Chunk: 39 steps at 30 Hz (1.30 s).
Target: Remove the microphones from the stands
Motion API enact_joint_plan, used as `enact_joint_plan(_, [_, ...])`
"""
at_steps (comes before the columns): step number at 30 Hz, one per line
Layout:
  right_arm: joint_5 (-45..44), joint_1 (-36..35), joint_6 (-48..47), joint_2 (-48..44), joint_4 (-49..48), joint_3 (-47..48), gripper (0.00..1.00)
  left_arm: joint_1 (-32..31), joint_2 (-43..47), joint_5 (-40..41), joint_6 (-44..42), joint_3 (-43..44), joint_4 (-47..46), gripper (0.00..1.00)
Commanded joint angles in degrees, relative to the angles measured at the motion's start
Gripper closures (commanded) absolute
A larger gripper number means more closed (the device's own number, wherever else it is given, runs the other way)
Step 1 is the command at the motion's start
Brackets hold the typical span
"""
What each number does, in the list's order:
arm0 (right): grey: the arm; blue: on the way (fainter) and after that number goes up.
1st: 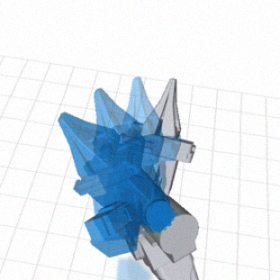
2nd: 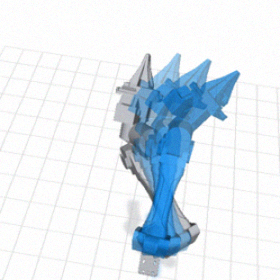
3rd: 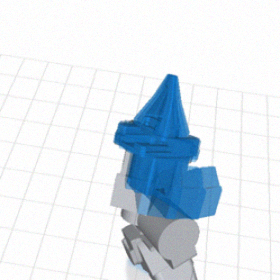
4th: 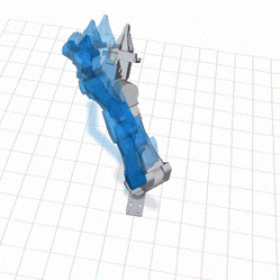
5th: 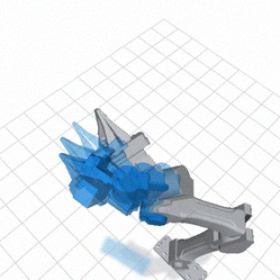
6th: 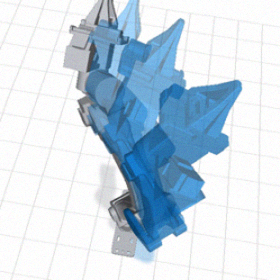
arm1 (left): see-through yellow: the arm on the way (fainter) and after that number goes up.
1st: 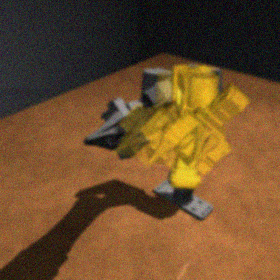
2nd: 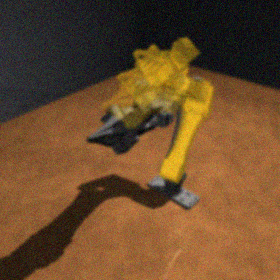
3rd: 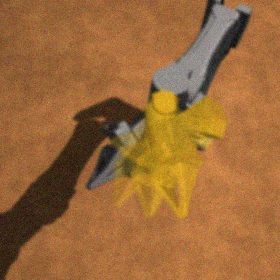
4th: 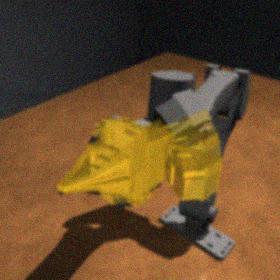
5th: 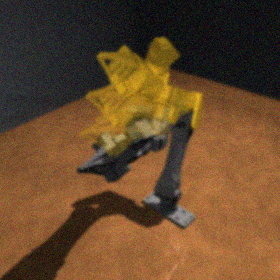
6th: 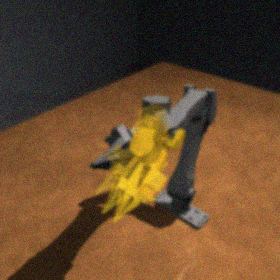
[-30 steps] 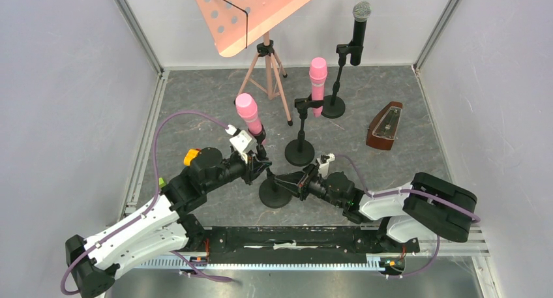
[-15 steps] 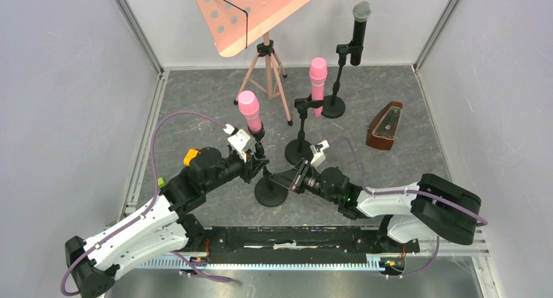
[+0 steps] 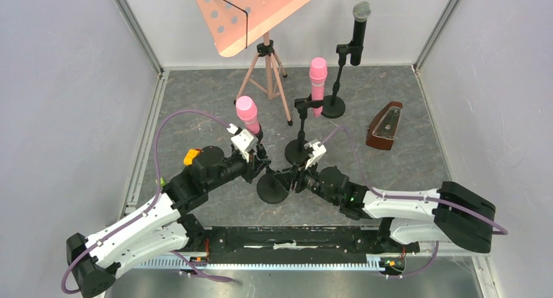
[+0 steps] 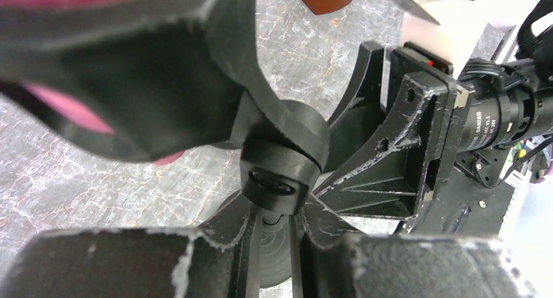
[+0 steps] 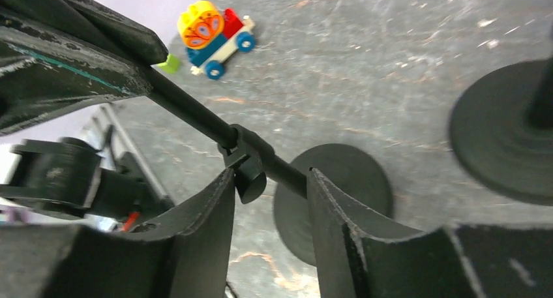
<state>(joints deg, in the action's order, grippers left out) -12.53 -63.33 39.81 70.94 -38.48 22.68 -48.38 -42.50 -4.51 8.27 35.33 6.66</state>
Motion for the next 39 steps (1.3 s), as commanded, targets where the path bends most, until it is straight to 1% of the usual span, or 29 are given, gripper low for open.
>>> enact_joint_plan(1, [-10.41,0.54,-16.66,-5.14,13.66,1.68,0.50,-0.64,-0.19,-2.78,-0.89,2.19,-0.86,0.98])
enact_joint_plan(4, [-9.81,0.47,-21.25,-10.63,14.52,1.49,0.46,-0.66,-0.18,-2.78,-0.82,1.72,-1.03,0.98])
enact_joint_plan(8, [-9.39,0.57,-23.98,-17.16,13.83,2.04,0.40,-0.83,-0.60,-3.71,-0.63,1.49,-1.82,0.98])
enact_joint_plan(10, [-8.91,0.59,-24.85,-19.72,13.53,3.24,0.32,-0.90,-1.11,-4.58,-0.54,1.66,-2.13,0.98])
enact_joint_plan(13, [-6.70,0.56,-27.44,-21.07,13.69,7.11,0.25,-0.93,-2.42,-6.78,-1.04,2.43,-1.84,0.97])
enact_joint_plan(15, [-4.40,0.58,-28.96,-19.81,15.55,11.41,0.23,-1.01,-3.09,-7.26,-1.16,2.83,-1.48,0.95])
enact_joint_plan(19, [-2.71,0.66,-27.86,-15.10,23.75,22.44,0.21,-1.28,-3.22,-7.55,-0.66,2.45,-1.58,0.91])
enact_joint_plan(21, [-1.91,0.66,-27.26,-13.68,24.54,24.76,0.21,-1.37,-2.76,-7.53,0.09,1.95,-1.66,0.87])
enact_joint_plan(25, [-0.33,0.92,-27.11,-12.29,22.15,25.69,0.21,-1.37,-1.43,-7.02,1.52,0.64,-2.04,0.80])
enact_joint_plan(28, [0.87,1.02,-26.80,-10.59,23.34,27.18,0.20,-1.40,-0.57,-7.00,2.37,0.43,-2.26,0.70])
enact_joint_plan(29, [0.86,1.02,-26.45,-10.13,23.63,27.20,0.20,-1.37,-0.39,-7.00,2.61,0.64,-2.26,0.68])
enact_joint_plan(33, [-0.11,1.10,-25.07,-9.57,23.62,25.71,0.20,-1.34,-0.12,-7.37,3.28,1.50,-2.60,0.68])
enact_joint_plan(39, [0.38,1.10,-22.55,-9.91,22.24,22.85,0.23,-1.37,-0.31,-8.29,3.98,3.27,-3.00,0.68])
